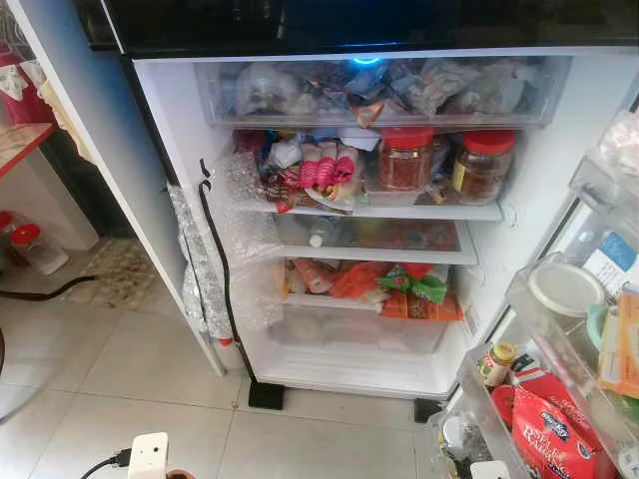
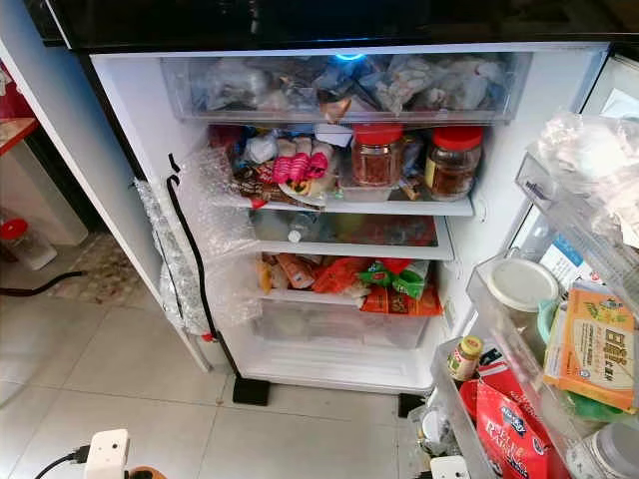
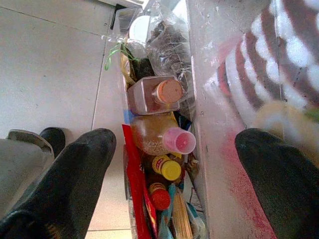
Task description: Restocking fridge
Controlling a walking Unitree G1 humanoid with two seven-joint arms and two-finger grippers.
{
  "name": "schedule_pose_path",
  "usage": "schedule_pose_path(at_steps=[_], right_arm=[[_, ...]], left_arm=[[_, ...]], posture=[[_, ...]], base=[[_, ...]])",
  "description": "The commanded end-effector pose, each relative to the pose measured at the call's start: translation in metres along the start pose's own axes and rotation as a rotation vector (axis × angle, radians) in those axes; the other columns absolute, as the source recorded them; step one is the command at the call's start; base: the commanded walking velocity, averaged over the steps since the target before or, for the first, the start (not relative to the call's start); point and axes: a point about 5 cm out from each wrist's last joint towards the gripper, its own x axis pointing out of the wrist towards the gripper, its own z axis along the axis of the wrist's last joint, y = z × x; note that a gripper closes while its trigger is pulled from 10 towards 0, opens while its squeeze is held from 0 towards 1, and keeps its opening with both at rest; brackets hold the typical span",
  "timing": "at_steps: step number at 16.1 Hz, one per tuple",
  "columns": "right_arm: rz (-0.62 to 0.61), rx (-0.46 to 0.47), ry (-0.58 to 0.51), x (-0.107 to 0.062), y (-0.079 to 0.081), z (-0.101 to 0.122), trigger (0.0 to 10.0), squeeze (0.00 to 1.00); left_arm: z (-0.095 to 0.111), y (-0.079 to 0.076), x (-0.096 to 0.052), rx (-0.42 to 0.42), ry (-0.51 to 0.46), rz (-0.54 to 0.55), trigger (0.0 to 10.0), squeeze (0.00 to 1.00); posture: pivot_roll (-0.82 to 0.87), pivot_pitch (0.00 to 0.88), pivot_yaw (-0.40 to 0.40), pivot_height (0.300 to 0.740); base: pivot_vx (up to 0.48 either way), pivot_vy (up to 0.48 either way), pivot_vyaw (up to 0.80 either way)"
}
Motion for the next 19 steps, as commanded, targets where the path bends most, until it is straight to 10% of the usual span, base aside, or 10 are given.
schedule_pose_path(at_steps=[1, 9, 11, 15, 19], right_arm=[[-0.019, 0.010, 0.007, 0.001, -0.006, -0.001, 10.0, 0.00], [-0.004, 0.005, 0.006, 0.001, -0.005, -0.001, 10.0, 0.00], [0.000, 0.007, 0.006, 0.001, -0.004, -0.001, 10.0, 0.00], [0.010, 0.009, 0.007, 0.001, -0.004, -0.001, 10.0, 0.00], [0.030, 0.020, 0.006, 0.001, -0.004, -0.001, 10.0, 0.00]], left_arm=[[-0.001, -0.011, 0.001, -0.020, 0.007, -0.043, 10.0, 0.00], [0.012, -0.010, -0.001, 0.015, -0.138, -0.043, 10.0, 0.00], [0.108, -0.025, -0.001, 0.090, -0.437, -0.051, 10.0, 0.00], [0.151, -0.019, -0.013, 0.234, -0.638, -0.034, 10.0, 0.00], [0.184, -0.030, -0.035, 0.103, -0.857, -0.153, 10.0, 0.00]], posture=[[-0.16, 0.000, 0.028, 0.740], [-0.15, 0.000, 0.024, 0.740], [-0.15, 0.000, 0.028, 0.740], [-0.15, 0.000, 0.029, 0.740], [-0.15, 0.000, 0.027, 0.740]], base=[[0.000, 0.000, 0.00], [0.000, 0.000, 0.00], [0.000, 0.000, 0.00], [0.000, 0.000, 0.00], [0.000, 0.000, 0.00]])
